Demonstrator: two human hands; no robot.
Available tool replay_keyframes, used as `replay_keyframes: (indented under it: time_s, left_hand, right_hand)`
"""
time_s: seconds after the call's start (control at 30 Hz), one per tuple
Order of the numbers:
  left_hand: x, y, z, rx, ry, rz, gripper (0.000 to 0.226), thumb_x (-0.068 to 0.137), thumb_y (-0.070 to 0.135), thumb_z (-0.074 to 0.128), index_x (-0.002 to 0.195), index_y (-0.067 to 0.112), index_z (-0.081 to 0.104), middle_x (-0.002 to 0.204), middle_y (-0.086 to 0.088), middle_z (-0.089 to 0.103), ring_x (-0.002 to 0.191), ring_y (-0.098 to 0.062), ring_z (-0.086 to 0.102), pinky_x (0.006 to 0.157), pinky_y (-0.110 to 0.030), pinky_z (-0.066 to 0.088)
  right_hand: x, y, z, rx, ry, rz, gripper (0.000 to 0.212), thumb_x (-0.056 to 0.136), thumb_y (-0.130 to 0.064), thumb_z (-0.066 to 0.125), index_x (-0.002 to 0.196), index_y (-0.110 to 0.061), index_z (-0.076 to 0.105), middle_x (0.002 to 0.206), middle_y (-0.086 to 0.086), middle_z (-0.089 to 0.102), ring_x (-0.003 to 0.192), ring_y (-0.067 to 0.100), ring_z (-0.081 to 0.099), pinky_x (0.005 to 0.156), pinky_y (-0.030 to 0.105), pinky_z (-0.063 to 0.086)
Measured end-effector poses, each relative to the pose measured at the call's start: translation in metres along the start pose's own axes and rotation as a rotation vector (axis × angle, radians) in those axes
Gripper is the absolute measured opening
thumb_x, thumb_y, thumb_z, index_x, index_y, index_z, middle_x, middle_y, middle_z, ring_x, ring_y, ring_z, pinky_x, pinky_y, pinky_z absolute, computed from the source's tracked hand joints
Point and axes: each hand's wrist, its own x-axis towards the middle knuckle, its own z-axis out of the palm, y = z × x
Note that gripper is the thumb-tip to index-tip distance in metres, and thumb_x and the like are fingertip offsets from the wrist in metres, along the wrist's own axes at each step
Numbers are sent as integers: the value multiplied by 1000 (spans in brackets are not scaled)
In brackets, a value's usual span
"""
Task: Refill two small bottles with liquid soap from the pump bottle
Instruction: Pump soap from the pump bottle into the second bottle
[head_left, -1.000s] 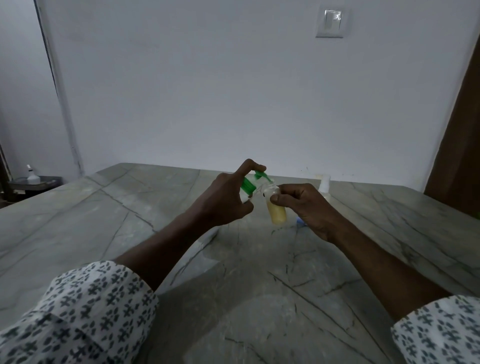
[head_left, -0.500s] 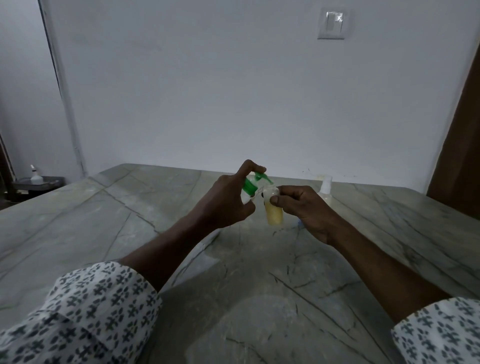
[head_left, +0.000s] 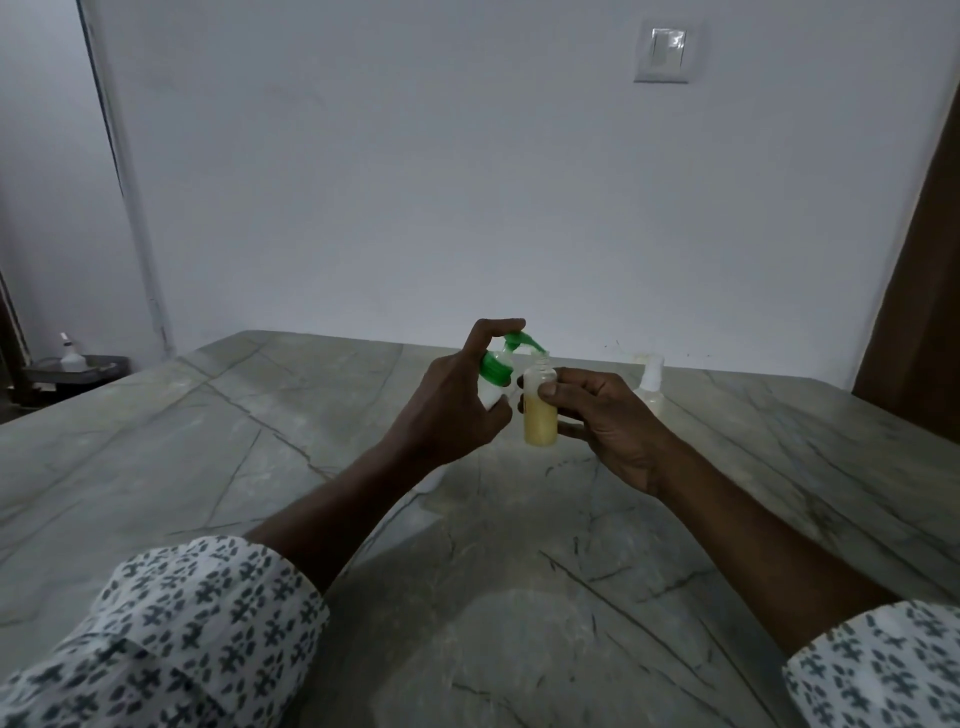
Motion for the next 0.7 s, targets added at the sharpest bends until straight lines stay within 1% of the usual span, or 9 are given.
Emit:
replay_keyframes:
  time_s: [0.07,0.17,0.23,0.3,0.43,0.5,0.57,0.63,0.7]
  left_hand:
    - [-1,-3,0,-26,55,16,78,76,7,73,140,24,31,96,-5,67,68,-20,61,69,-22,54]
    - [-3,-5,0,-78,151,11,80,76,4,75,141,16,30,101,0,63,79,-8,61,71,-6,48]
    - [-4,-7,-1,-132,209,-55,85,76,1,74,144,17,25,102,1,59,81,-8,61,72,-2,45]
    - [-6,-13,-3,-173,243,-129,89,78,1,72,147,22,20,102,-1,60,84,-11,61,72,-1,45]
    - [-6,-26,-6,-157,306,-210,90,81,3,70,149,26,16,109,-6,61,89,-13,60,71,-4,45]
    - [-6,-31,-6,-130,343,-236,90,81,6,71,149,25,16,113,-11,60,93,-21,60,73,-6,41]
    - [-6,-34,-5,-113,345,-237,91,80,11,75,149,22,16,114,-14,59,95,-24,59,75,-8,40]
    - [-7,-34,-6,-116,334,-232,97,77,20,80,149,18,15,120,-16,56,99,-22,57,78,-10,40]
    - [-8,-32,-7,-126,325,-245,106,73,33,83,150,17,13,132,-17,50,110,-16,51,85,-19,41]
  right_hand:
    - [0,0,1,-2,6,-1,31,90,-31,64,118,-19,70,117,6,72,116,24,64,109,56,40]
    - [-1,1,2,16,14,-7,30,91,-30,64,117,-19,71,116,6,72,116,25,64,109,56,40]
    - [-1,1,1,27,23,-11,30,91,-29,64,117,-18,71,116,8,72,116,27,64,109,56,41]
    - [-1,0,0,33,39,-11,25,90,-27,65,113,-17,72,115,8,73,115,27,65,108,55,42]
    - [-3,1,-2,50,85,-1,12,85,-24,70,95,-23,77,106,4,75,104,22,67,104,54,46]
    - [-4,4,-4,49,85,9,18,80,-27,74,96,-22,77,106,4,75,104,23,67,103,53,47]
    - [-4,7,-5,51,94,24,22,81,-23,74,102,-19,76,107,6,75,105,25,67,102,53,49]
    - [-4,10,-6,55,101,33,25,82,-20,74,107,-15,75,108,9,74,106,29,67,100,51,51]
    - [-4,12,-6,70,98,43,26,83,-18,73,109,-13,74,107,9,75,103,28,68,98,48,53]
